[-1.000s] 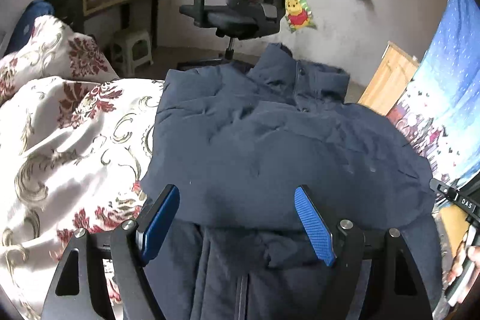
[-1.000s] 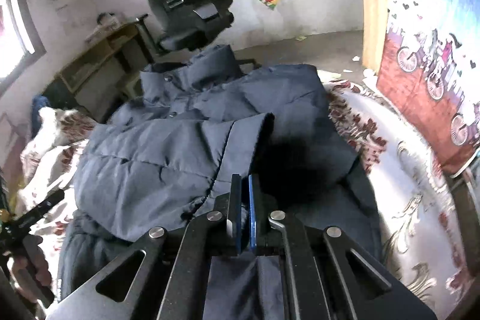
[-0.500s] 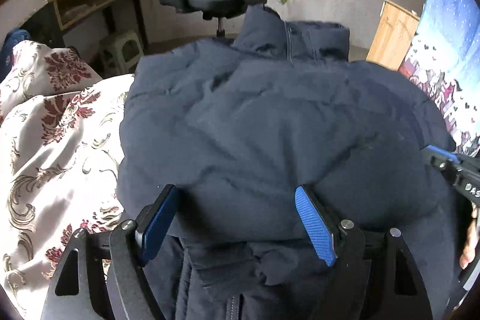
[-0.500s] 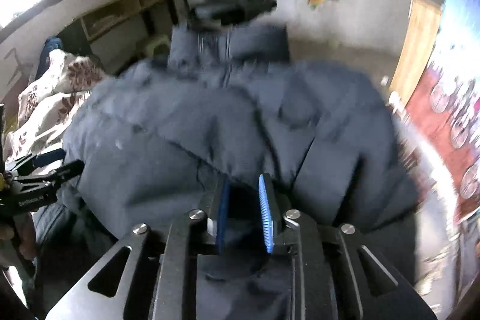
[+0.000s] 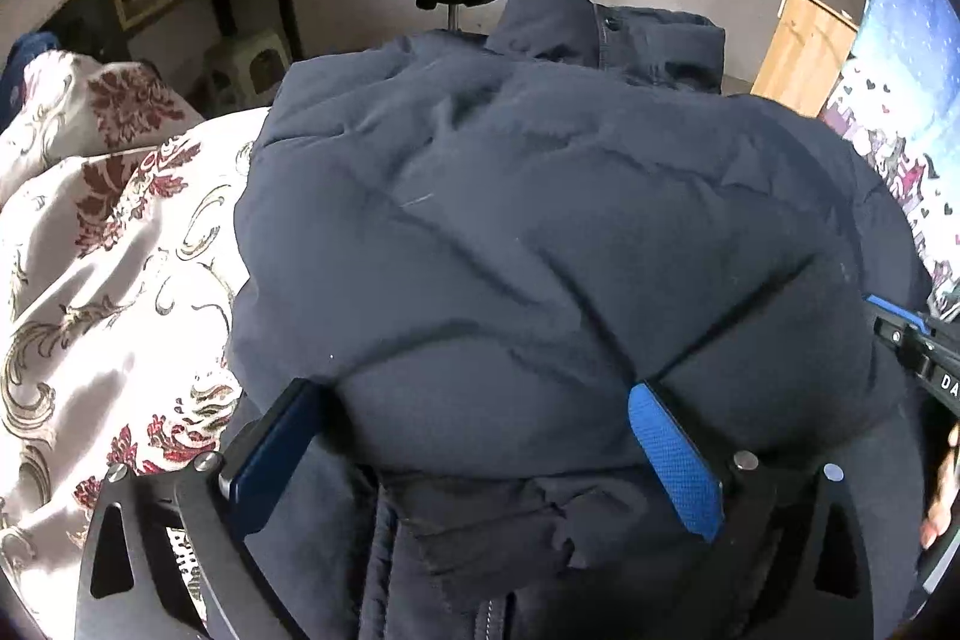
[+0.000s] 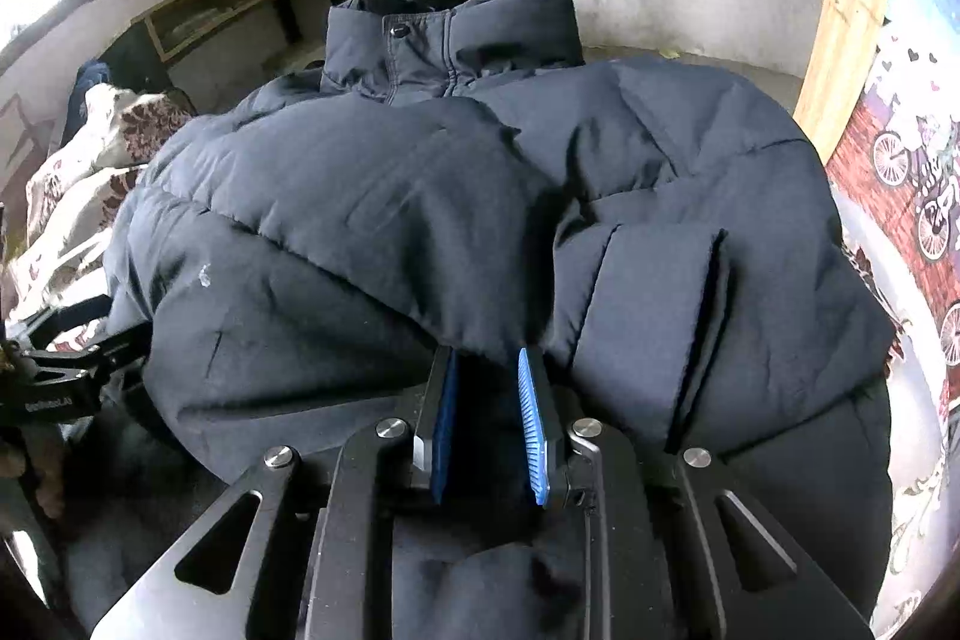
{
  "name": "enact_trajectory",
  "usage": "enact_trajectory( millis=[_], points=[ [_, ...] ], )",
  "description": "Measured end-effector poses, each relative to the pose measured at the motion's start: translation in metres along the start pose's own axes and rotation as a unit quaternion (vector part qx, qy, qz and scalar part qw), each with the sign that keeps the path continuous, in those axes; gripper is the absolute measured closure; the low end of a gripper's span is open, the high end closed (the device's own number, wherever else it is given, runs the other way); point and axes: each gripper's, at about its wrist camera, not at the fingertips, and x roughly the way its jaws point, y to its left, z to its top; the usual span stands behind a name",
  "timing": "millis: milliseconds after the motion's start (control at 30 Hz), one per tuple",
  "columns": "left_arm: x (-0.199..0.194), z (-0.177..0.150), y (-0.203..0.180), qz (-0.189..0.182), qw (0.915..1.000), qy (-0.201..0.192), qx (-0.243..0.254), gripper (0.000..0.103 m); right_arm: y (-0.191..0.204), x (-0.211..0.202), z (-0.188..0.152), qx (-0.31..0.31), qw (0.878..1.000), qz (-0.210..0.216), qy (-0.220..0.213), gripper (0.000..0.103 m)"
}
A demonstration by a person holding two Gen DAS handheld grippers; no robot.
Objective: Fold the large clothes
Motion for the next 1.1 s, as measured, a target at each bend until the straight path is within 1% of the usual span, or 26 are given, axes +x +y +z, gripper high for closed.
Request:
enact_trajectory(
  millis=[33, 67, 100, 133, 167, 200, 267, 400, 433, 467, 567, 667, 767, 800, 867, 933, 967, 1033, 1100],
  points=[
    [-0.003, 0.001, 0.002, -0.005, 1.0000, 0.004, -0.008, 0.000, -0.001, -0.001, 0.001, 0.005, 1.000, 0.000, 0.002, 0.081],
    [-0.007, 0.001, 0.006, -0.011, 0.9998, 0.005, -0.018, 0.000, -0.001, -0.006, 0.002, 0.011, 1.000, -0.001, 0.002, 0.074],
    [-0.011, 0.001, 0.009, -0.018, 0.9995, 0.004, -0.028, 0.000, 0.001, -0.012, 0.003, 0.014, 1.000, -0.003, 0.002, 0.069],
    [-0.017, 0.001, 0.013, -0.028, 0.9988, 0.000, -0.039, 0.000, 0.003, -0.017, 0.004, 0.013, 1.000, -0.008, 0.001, 0.056],
    [-0.023, 0.001, 0.018, -0.041, 0.9978, -0.006, -0.052, 0.000, 0.007, -0.025, 0.004, 0.007, 1.000, -0.023, -0.005, 0.042],
    [-0.031, 0.003, 0.023, -0.059, 0.9961, -0.014, -0.065, 0.000, 0.012, -0.035, 0.006, -0.004, 0.999, -0.037, -0.017, 0.038],
    [-0.048, 0.007, 0.034, -0.083, 0.9920, -0.033, -0.090, 0.000, 0.023, -0.054, 0.009, -0.025, 0.998, -0.050, -0.037, 0.036],
    [-0.080, 0.023, 0.050, -0.099, 0.9874, -0.063, -0.106, 0.000, 0.045, -0.093, 0.023, -0.066, 0.993, -0.072, -0.062, 0.035],
    [-0.088, 0.028, 0.054, -0.099, 0.9868, -0.069, -0.107, 0.000, 0.054, -0.107, 0.028, -0.080, 0.991, -0.082, -0.075, 0.032],
    [-0.101, 0.035, 0.058, -0.099, 0.9863, -0.075, -0.108, 0.000, 0.058, -0.118, 0.032, -0.088, 0.989, -0.088, -0.084, 0.029],
    [-0.129, 0.058, 0.068, -0.097, 0.9865, -0.088, -0.098, 0.000, 0.074, -0.153, 0.053, -0.108, 0.983, -0.100, -0.113, 0.023],
    [-0.169, 0.090, 0.076, -0.070, 0.9875, -0.122, -0.071, 0.000, 0.086, -0.183, 0.082, -0.118, 0.978, -0.102, -0.140, 0.018],
    [-0.195, 0.117, 0.077, -0.055, 0.9871, -0.142, -0.050, 0.000, 0.091, -0.207, 0.111, -0.110, 0.976, -0.092, -0.164, 0.014],
    [-0.204, 0.130, 0.077, -0.050, 0.9867, -0.149, -0.042, 0.000, 0.093, -0.211, 0.116, -0.107, 0.976, -0.090, -0.169, 0.013],
    [-0.215, 0.145, 0.079, -0.045, 0.9859, -0.156, -0.040, 0.000, 0.091, -0.220, 0.133, -0.097, 0.976, -0.082, -0.178, 0.011],
    [-0.219, 0.165, 0.080, -0.042, 0.9857, -0.157, -0.043, 0.000, 0.086, -0.221, 0.152, -0.081, 0.979, -0.070, -0.174, 0.011],
    [-0.219, 0.177, 0.080, -0.038, 0.9860, -0.156, -0.044, 0.000, 0.082, -0.221, 0.159, -0.074, 0.980, -0.066, -0.171, 0.011],
    [-0.214, 0.190, 0.078, -0.033, 0.9859, -0.158, -0.044, 0.000, 0.071, -0.214, 0.174, -0.060, 0.983, -0.057, -0.163, 0.011],
    [-0.201, 0.205, 0.074, -0.031, 0.9865, -0.154, -0.045, 0.000, 0.057, -0.199, 0.190, -0.051, 0.985, -0.060, -0.151, 0.010]
  ],
)
